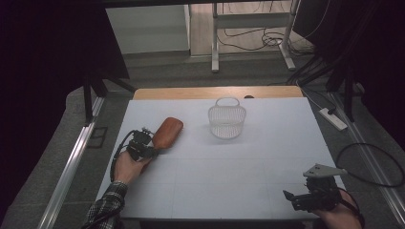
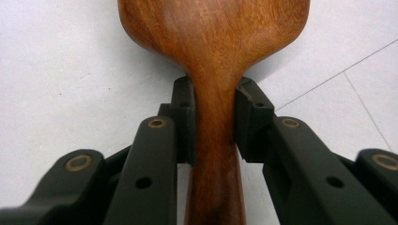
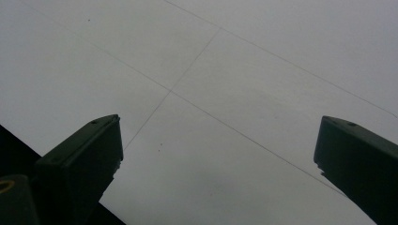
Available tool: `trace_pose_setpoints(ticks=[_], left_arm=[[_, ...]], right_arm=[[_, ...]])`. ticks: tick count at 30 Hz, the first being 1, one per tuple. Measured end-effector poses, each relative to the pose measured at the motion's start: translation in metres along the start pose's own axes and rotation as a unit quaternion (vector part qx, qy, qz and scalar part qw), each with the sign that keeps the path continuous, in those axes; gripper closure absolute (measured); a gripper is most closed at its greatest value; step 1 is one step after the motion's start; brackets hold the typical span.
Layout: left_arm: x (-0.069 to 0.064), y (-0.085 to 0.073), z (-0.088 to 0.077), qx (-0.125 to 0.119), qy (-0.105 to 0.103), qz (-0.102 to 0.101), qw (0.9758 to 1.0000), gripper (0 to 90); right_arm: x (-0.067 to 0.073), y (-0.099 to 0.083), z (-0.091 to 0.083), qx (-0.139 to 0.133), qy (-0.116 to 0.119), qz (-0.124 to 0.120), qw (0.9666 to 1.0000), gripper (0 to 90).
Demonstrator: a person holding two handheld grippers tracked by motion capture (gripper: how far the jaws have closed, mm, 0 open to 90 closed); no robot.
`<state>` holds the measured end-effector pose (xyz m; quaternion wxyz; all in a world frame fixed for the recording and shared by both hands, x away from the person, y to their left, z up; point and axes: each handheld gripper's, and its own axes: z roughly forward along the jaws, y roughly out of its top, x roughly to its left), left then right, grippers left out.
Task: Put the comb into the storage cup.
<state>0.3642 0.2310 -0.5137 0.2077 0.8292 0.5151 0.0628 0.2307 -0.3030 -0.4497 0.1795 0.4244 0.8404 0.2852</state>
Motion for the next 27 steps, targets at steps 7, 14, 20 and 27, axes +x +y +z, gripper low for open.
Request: trace_pose_setpoints(ticks=[7, 14, 20, 27], left_arm=[[-0.001, -0.002, -0.002, -0.010, 0.002, 0.002, 0.9999, 71.9], [-0.005, -0.003, -0.007, -0.029, -0.003, 0.009, 0.9995, 71.9], [-0.008, -0.004, -0.014, -0.050, -0.006, 0.014, 0.9986, 71.9], [-0.011, -0.006, -0.022, -0.075, -0.010, 0.013, 0.9970, 71.9]], right_arm=[[0.000, 0.000, 0.000, 0.000, 0.000, 0.000, 1.0000, 1.6], [0.000, 0.000, 0.000, 0.000, 0.000, 0.000, 1.0000, 1.6], [0.000, 0.000, 0.000, 0.000, 0.000, 0.000, 1.0000, 1.6], [0.000, 0.000, 0.000, 0.000, -0.001, 0.000, 1.0000, 1.6]])
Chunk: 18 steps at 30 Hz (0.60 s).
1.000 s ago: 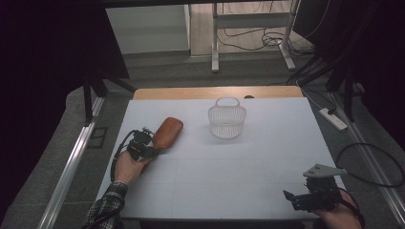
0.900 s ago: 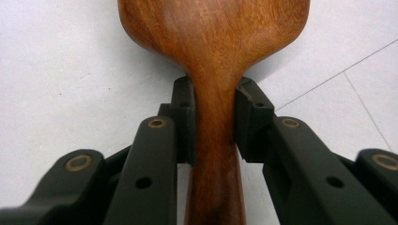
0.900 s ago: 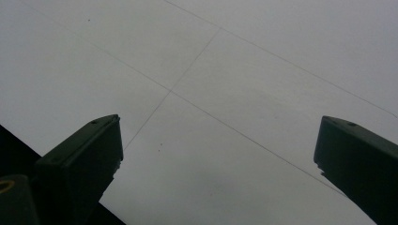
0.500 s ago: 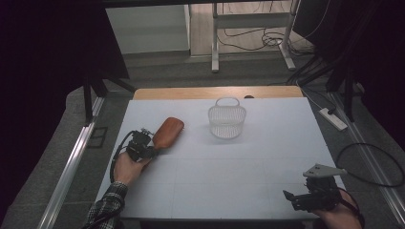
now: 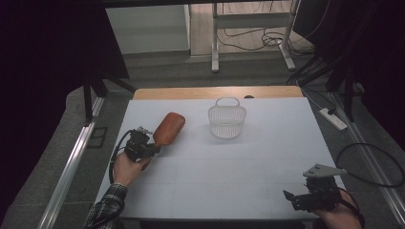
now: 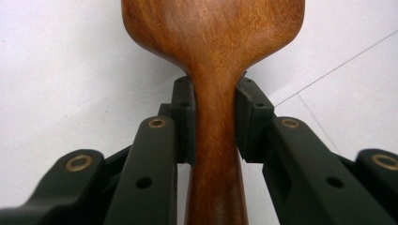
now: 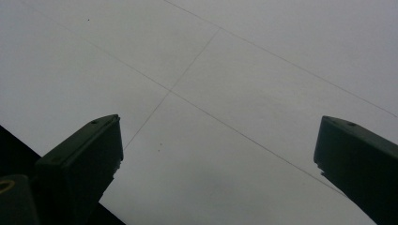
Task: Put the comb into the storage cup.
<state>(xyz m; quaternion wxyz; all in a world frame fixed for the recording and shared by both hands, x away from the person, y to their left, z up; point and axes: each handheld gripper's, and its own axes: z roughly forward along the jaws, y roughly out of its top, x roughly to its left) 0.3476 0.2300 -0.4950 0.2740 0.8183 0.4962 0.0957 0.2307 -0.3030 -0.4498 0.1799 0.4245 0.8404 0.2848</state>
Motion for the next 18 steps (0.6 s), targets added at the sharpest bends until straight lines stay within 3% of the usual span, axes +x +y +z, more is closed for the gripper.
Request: trace_pose_setpoints(ticks=[18], left_arm=[[-0.017, -0.003, -0.026, -0.055, -0.012, 0.016, 0.9983, 71.9]], right_arm=[[0.001, 0.000, -0.002, -0.010, -0.002, -0.004, 0.9999, 1.4]])
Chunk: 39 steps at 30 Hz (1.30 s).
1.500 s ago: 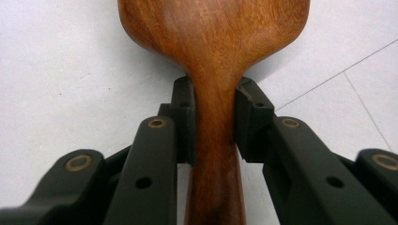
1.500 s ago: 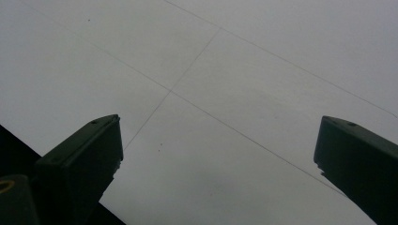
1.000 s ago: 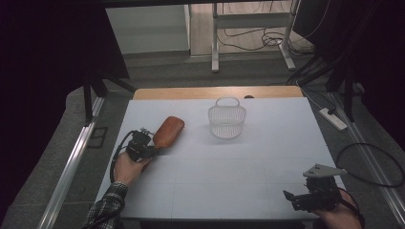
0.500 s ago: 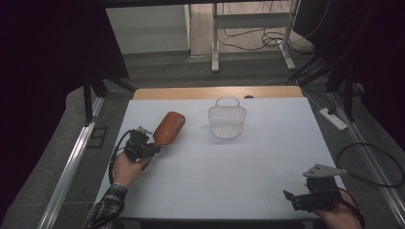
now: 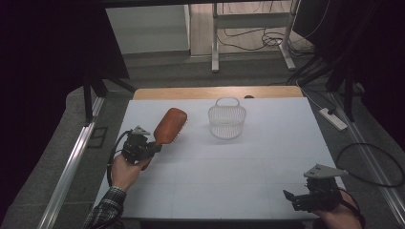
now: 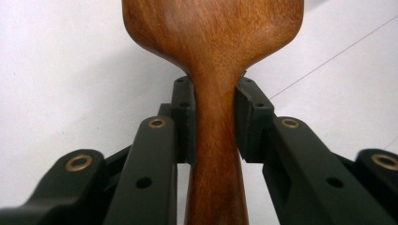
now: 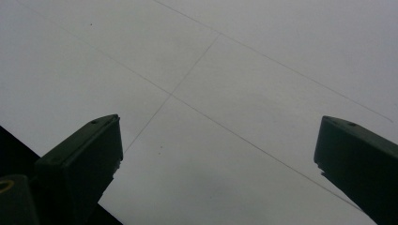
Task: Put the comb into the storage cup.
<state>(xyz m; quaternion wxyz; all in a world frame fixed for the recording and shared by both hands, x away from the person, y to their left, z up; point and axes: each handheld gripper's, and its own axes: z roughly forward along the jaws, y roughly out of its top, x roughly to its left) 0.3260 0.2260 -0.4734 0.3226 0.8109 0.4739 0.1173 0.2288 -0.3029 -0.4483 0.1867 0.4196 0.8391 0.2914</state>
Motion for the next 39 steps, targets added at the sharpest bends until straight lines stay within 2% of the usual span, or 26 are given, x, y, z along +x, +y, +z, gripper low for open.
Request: trace_pose_setpoints(ticks=[4, 10, 24, 29, 35, 39], left_arm=[[-0.004, -0.001, -0.007, -0.009, -0.003, 0.007, 0.9999, 71.9], [-0.009, -0.005, -0.018, -0.026, -0.008, 0.002, 0.9996, 71.9], [-0.027, -0.017, -0.034, -0.043, -0.014, 0.011, 0.9989, 71.8], [-0.035, -0.021, -0.039, -0.047, -0.019, 0.014, 0.9986, 71.8], [-0.045, -0.025, -0.043, -0.052, -0.021, 0.018, 0.9982, 71.8], [-0.050, -0.027, -0.045, -0.054, -0.023, 0.024, 0.9980, 71.8]], right_arm=[[0.001, 0.000, -0.001, -0.005, 0.001, -0.007, 1.0000, 0.8], [0.003, 0.000, -0.002, -0.011, 0.002, -0.016, 0.9998, 0.0], [0.005, 0.006, -0.006, -0.042, 0.011, -0.030, 0.9986, 0.0], [0.006, 0.012, -0.007, -0.057, 0.025, -0.033, 0.9975, 0.0], [0.010, 0.021, -0.007, -0.084, 0.043, -0.045, 0.9945, 0.0], [0.010, 0.027, -0.008, -0.099, 0.066, -0.031, 0.9924, 0.0]])
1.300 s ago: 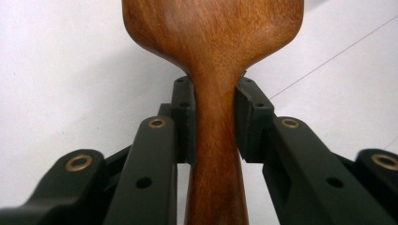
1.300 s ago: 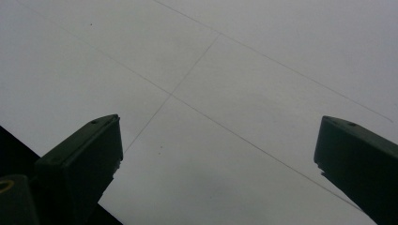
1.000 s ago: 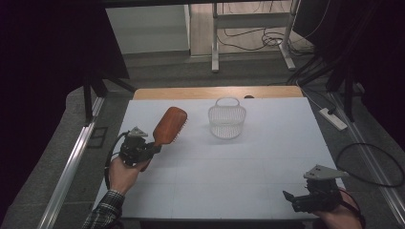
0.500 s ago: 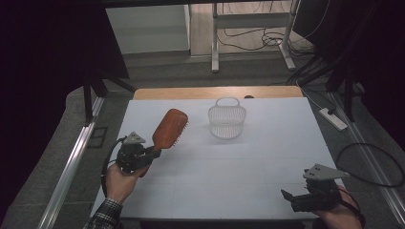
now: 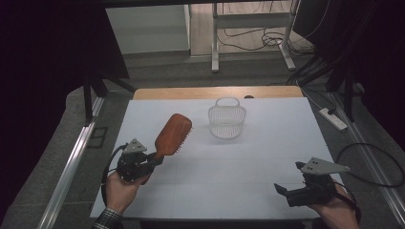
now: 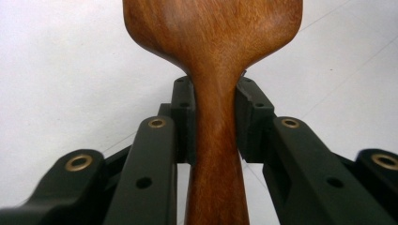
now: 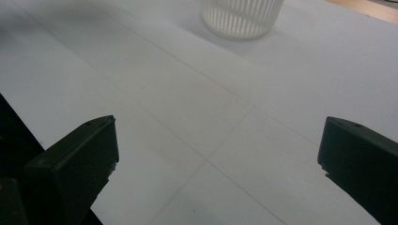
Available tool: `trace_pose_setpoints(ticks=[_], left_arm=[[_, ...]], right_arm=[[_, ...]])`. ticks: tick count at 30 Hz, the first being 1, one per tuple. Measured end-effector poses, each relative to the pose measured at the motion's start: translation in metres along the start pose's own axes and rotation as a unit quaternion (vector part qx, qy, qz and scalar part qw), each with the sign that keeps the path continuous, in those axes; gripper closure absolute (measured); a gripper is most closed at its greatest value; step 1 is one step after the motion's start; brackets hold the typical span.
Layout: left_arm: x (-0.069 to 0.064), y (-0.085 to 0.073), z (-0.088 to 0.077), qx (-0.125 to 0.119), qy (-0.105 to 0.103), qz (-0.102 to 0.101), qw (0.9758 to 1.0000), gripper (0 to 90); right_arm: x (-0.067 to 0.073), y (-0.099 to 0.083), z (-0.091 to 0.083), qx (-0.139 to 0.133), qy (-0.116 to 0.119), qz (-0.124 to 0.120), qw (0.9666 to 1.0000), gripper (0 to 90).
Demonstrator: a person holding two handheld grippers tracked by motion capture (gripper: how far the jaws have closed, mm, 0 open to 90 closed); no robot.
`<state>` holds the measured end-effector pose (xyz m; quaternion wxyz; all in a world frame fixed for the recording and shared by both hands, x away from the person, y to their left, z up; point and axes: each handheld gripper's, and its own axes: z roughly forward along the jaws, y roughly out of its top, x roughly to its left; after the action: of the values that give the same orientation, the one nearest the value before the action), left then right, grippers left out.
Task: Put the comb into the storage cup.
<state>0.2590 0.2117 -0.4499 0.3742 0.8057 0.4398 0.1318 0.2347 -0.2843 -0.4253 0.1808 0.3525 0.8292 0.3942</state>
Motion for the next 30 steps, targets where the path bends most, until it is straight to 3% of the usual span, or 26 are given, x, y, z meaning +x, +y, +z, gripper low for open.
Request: trace_pose_setpoints(ticks=[5, 9, 19, 24, 27, 30], left_arm=[[-0.006, -0.001, -0.001, -0.005, -0.004, 0.002, 1.0000, 71.8], [-0.010, -0.001, -0.003, -0.009, -0.008, 0.005, 0.9999, 71.8], [-0.019, 0.001, -0.003, -0.012, -0.018, 0.017, 0.9996, 71.8], [-0.022, 0.003, -0.001, -0.015, -0.025, 0.024, 0.9993, 71.8], [-0.025, 0.005, 0.000, -0.014, -0.031, 0.029, 0.9990, 71.8], [-0.027, 0.006, 0.001, -0.014, -0.034, 0.034, 0.9987, 71.8]], right_arm=[[-0.003, 0.007, 0.000, -0.019, 0.020, 0.018, 0.9995, 0.0], [-0.004, 0.013, 0.002, -0.032, 0.029, 0.015, 0.9990, 0.0], [-0.008, 0.025, 0.011, -0.033, 0.051, 0.041, 0.9973, 0.0], [-0.008, 0.031, 0.019, -0.040, 0.082, 0.066, 0.9936, 0.0], [-0.005, 0.036, 0.024, -0.037, 0.082, 0.061, 0.9941, 0.0], [-0.004, 0.040, 0.029, -0.040, 0.089, 0.071, 0.9927, 0.0]])
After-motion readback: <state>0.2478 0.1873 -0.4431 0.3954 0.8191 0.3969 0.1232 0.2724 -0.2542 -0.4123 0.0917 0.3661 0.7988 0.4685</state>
